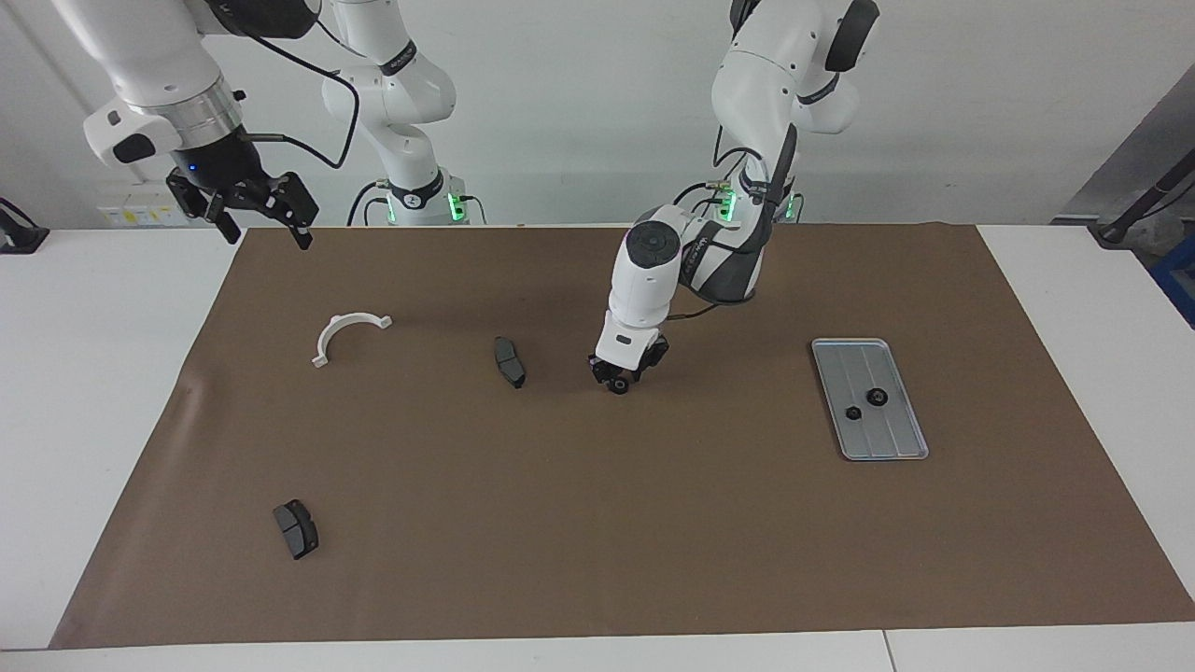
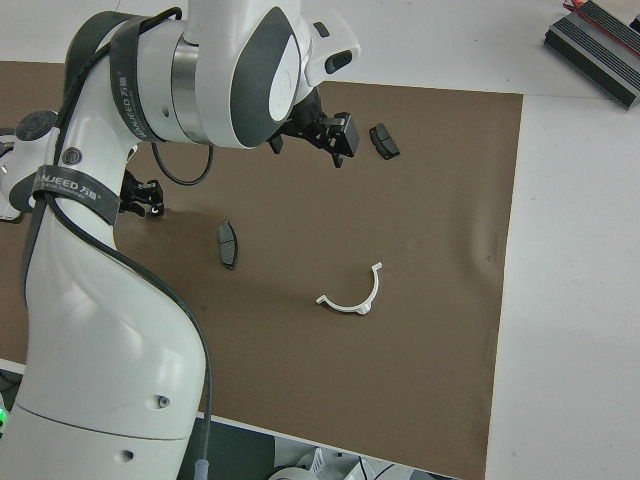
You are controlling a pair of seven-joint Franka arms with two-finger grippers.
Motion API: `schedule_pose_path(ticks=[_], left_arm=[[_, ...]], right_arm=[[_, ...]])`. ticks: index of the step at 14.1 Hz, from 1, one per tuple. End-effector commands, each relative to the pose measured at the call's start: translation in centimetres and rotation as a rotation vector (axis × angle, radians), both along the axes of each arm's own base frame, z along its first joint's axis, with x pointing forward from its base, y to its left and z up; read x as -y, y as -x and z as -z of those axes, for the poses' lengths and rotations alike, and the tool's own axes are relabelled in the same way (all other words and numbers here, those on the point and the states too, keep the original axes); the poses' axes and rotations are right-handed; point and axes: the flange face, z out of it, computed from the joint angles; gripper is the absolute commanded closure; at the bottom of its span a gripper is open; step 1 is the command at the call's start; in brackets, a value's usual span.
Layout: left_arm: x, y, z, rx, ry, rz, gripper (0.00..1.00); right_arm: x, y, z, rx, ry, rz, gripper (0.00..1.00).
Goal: Pick bearing gear from pile to tray
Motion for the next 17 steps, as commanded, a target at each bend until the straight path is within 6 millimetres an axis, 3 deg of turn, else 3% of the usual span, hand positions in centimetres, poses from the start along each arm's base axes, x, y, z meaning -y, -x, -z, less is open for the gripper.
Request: schedule_pose_path(ticks=[1,17], left_arm=[[0.0,0.6,0.2,0.011,-0.005,-0.007,0.49],[1.3,1.4,0.5,0.016,0.001,0.01,0.55]], right_arm=[[0.0,0.4,0.7,-0.018,0.015,-0.028,0.0],[-0.9,0.6,0.9,-0.034,0.001,-0.03,0.0]])
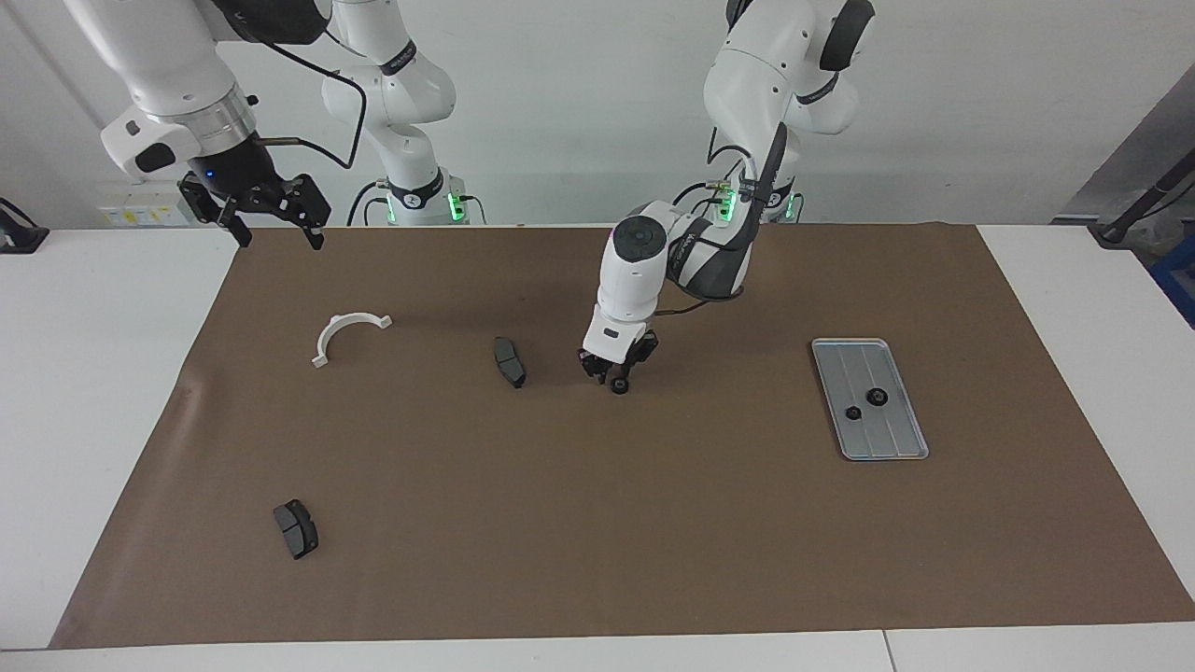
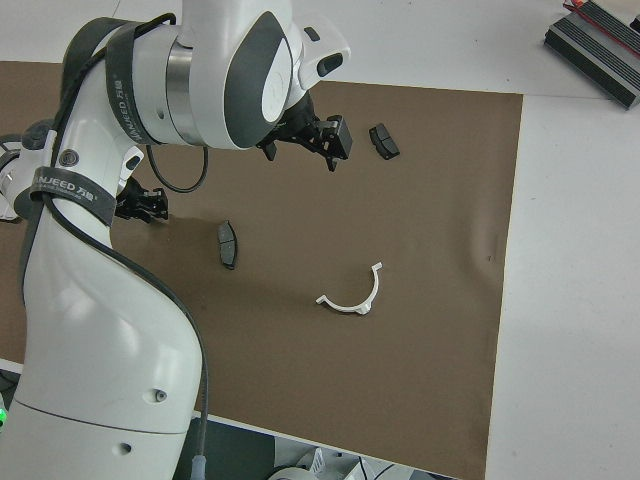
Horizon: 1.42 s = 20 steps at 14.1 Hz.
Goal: Pick bearing gear from pile to tray
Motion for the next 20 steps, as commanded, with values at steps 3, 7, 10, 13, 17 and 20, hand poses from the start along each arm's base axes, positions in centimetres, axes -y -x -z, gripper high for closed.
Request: schedule_pose_path(ticks=[3,7,10,13,17,20], left_arm=[[-0.1,0.3,0.4,0.014,-0.002,-0.012,0.57],[-0.6,-0.3,0.4,0.02,0.003,-0.024,0.61],[-1.0,-0.6,0.3,0.025,0.006,-0.03,0.61],[-1.3,-1.0,0.3,0.034,0.01,-0.039,0.62],[-1.5,-1.3,0.3,0.04,0.012,-0.042,0.67],[-1.5,-1.2,0.3,0.039,0.01,-0.041,0.71]], right_arm=[[0.0,0.6,0.0,-0.014,0.001,0.021,0.0],[0.6,0.6,0.0,-0.012,0.004,0.032,0.0],[0.6,0.6,0.0,-0.012,0.004,0.032,0.0],[0.6,0.3,0.1,-0.006,0.005,0.038,0.0],[0.6,0.5,0.2,-0.015,0.003,0.038,0.0],[0.6,0.5,0.2,-0.018,0.003,0.038,0.0]])
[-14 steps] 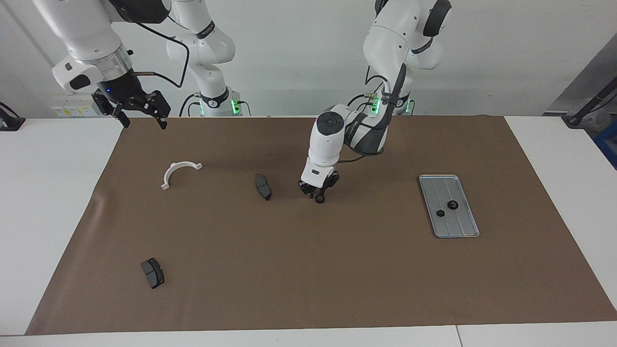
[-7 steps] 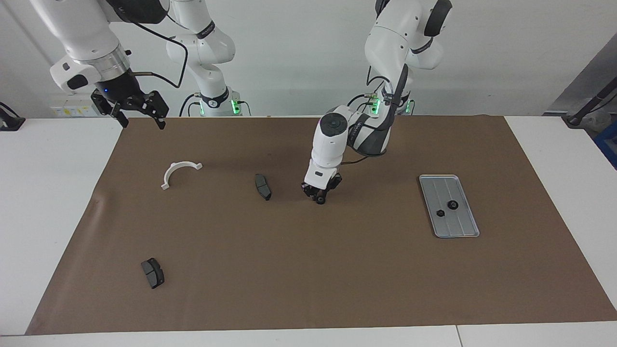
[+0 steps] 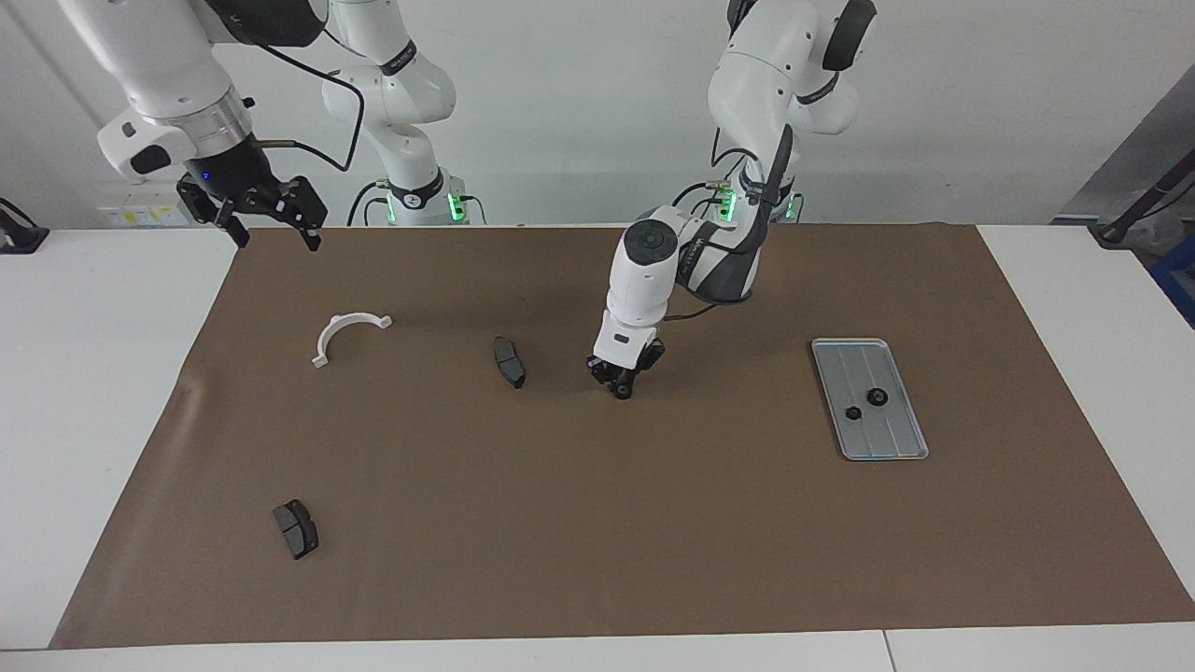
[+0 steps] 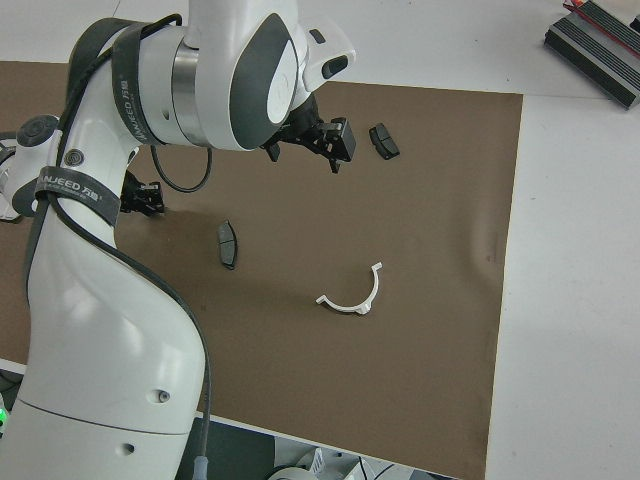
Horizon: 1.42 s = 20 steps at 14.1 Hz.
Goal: Pick bearing gear from pile to tray
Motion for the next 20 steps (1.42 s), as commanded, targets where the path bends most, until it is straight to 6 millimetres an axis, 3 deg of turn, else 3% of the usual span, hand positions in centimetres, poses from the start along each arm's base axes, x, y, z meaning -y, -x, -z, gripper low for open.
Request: schedule_pose_path(ticks=[1,8,14,17,19,20], left_arm=[[-0.3,0.0,0.3,0.012,0.002,-0.011,0.73],[-0.3,-0.2,0.0,0.01,0.0,-0.008,0.86],[-1.8,-2.4,-1.6,0.002,-0.008,-0.037,0.94],[-4.7,-5.7,-3.3,0.016,-0.02,-0.076,0.94],[-8.1,-8.1,-5.2,0.007,-0.026,-0.043,0.94],[-11.0,-9.4,-6.0,0.007,-0.026,-0.034,0.94]], right_arm=[[0.1,0.5,0.1,-0.015,0.001,0.023,0.0],[-0.1,0.6,0.3,-0.02,-0.003,0.023,0.0],[-0.2,0.7,0.3,-0.02,-0.005,0.026,0.0],[-0.2,0.6,0.3,-0.02,-0.005,0.024,0.0],[-0.2,0.6,0.3,-0.02,-0.005,0.027,0.0],[-0.2,0.6,0.3,-0.02,-0.005,0.027,0.0]])
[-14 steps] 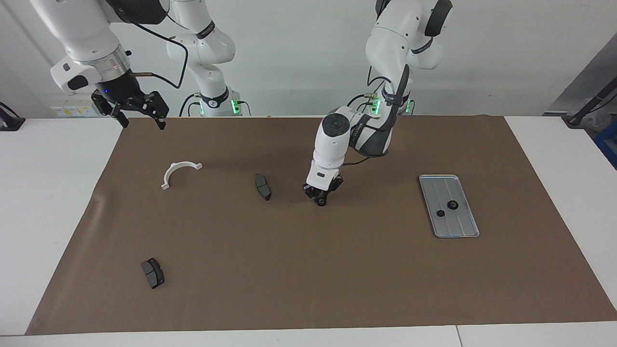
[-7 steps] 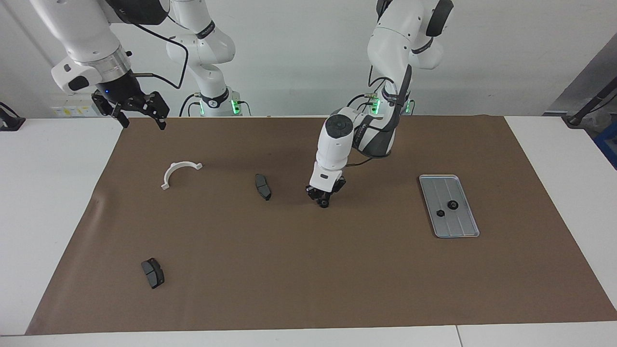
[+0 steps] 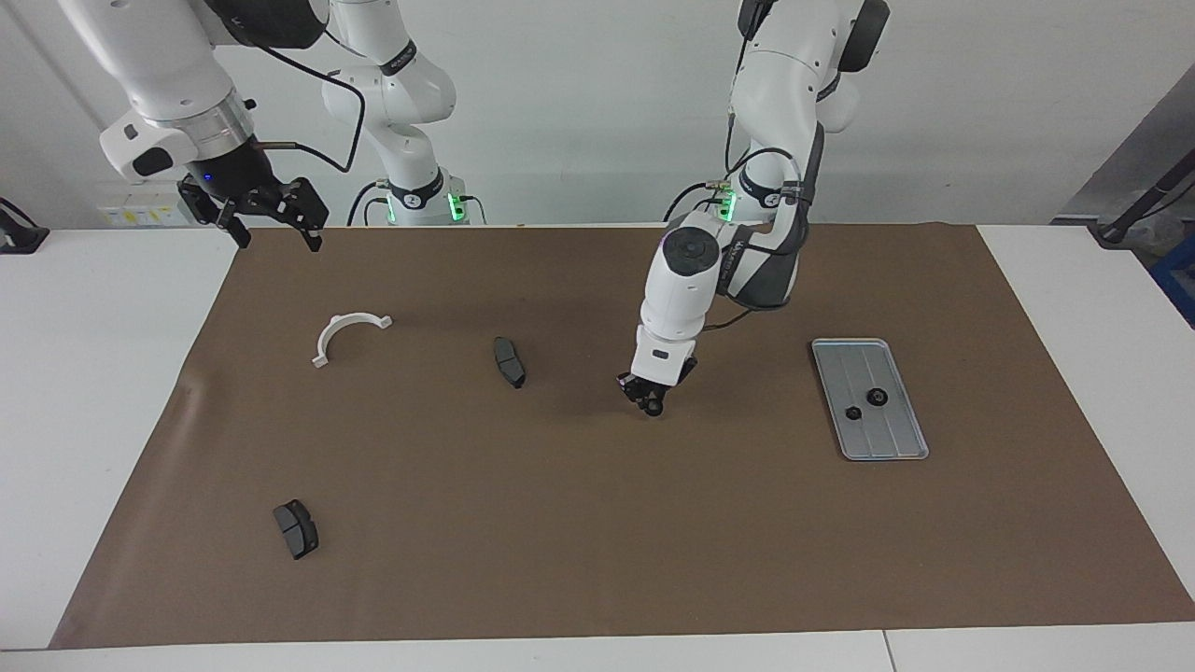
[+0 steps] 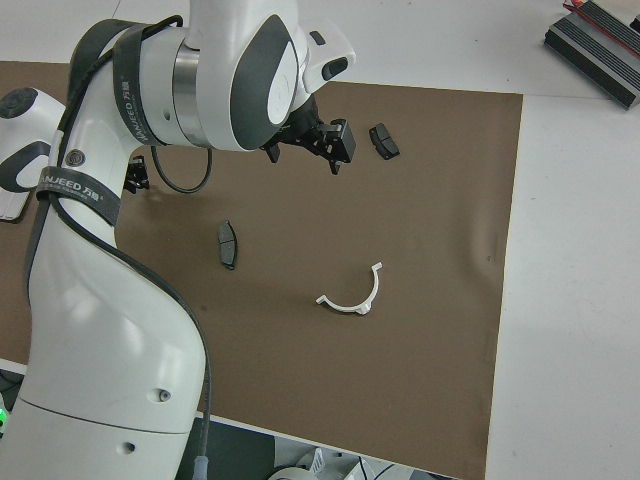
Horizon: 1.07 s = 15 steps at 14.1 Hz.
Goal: Pick bearing gear from pile to tray
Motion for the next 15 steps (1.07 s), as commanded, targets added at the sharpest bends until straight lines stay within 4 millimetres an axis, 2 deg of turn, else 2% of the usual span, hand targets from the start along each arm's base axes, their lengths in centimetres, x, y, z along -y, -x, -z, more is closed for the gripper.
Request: schedule_pose_path(ticks=[1,3,7,12,15], left_arm=[[-6.5,-3.1,-2.9,-0.006,-0.013,0.041,0.94],[-10.5,-3.9,-4.0,-0.012,-0.025,0.095,0.94],[-18.1,-4.7,-3.2,-0.061,-0.046,0.261,0.96],[-29.4,-5.6,-3.0,-0.097,-0.037,0.489,0.98],[-35.6,-5.1,-2.5,-0.098,-0.027,0.596,1.0]], right_arm=[[-0.1,0.6,0.1,-0.015,-0.004,0.028,0.0],[-0.2,0.6,0.1,-0.015,-0.004,0.031,0.0],[-0.4,0.5,0.0,-0.012,-0.005,0.028,0.0],[-0.4,0.6,-0.1,-0.024,-0.034,0.065,0.0],[-0.5,0.7,0.1,-0.027,-0.025,0.058,0.0]])
